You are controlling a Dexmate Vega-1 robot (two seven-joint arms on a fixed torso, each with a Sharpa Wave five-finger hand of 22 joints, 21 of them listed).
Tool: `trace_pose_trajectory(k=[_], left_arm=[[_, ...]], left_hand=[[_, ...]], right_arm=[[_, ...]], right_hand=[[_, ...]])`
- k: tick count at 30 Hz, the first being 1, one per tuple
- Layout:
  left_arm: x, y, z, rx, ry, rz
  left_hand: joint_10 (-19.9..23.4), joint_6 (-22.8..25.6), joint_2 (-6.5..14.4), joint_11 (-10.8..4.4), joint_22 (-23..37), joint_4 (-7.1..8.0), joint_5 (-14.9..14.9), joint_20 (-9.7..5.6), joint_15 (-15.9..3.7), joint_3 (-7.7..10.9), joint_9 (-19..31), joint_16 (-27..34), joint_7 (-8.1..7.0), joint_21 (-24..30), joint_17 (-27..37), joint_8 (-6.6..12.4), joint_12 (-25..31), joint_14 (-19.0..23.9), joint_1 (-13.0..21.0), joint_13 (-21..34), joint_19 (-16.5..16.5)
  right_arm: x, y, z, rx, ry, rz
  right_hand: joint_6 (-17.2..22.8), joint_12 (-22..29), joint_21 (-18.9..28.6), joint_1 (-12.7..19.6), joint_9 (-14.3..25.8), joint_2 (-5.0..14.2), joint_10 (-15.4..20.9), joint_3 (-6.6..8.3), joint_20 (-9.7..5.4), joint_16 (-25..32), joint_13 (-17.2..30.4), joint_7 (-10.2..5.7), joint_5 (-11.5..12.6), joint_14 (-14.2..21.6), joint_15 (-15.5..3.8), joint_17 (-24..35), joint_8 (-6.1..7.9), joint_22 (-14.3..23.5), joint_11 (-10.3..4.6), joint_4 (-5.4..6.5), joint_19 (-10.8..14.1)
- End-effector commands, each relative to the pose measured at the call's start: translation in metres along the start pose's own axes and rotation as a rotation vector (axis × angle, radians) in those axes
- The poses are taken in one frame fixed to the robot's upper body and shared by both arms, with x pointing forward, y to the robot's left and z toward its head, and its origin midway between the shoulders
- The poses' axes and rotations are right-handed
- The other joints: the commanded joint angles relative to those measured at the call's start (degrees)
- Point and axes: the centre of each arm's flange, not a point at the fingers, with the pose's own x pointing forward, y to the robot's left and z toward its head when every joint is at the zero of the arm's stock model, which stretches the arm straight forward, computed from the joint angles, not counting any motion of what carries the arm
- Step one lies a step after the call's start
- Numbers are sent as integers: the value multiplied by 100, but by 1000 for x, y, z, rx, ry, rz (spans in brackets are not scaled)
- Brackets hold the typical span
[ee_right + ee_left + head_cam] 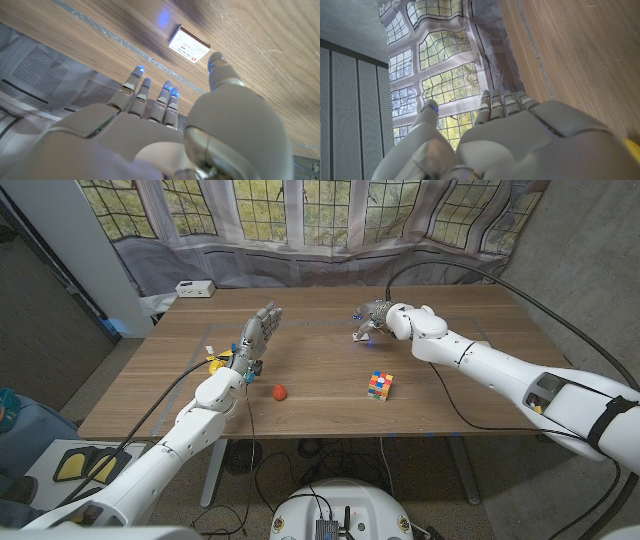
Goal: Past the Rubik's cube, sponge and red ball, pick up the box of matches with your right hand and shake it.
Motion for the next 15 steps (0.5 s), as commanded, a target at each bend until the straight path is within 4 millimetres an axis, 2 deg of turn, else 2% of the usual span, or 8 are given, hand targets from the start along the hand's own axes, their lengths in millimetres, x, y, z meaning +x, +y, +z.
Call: trace_pose_trajectory(k=[1,10,15], left_arm=[[1,1,0,0,1,-1],[0,2,-1,1,2,6],[1,2,-2,-2,4,5]], left_hand=[[31,60,15,3,17,-24,-1,44,-14,35,25,-8,-35,14,6,4,-17,8,24,20,7],[37,66,16,-16,17,-25,-1,37,-15,37,25,-8,-41,16,5,3,-17,11,25,20,5],[40,70,16,-26,17,-26,-1,37,-8,38,25,-7,-46,17,5,3,-17,15,25,20,7]], right_arm=[[9,9,0,-13,3,-15],[13,17,0,-23,4,-8],[14,19,0,-35,12,-11]], right_hand=[[125,37,46,84,20,19,126,6,-8,45,6,-48,38,111,-23,24,47,18,-9,40,111],[242,47,41,113,20,30,190,-6,-16,66,6,-84,46,189,-29,31,78,18,-85,51,143],[464,80,33,125,17,30,332,-28,-10,78,6,-244,52,248,-45,39,144,18,-173,65,167]])
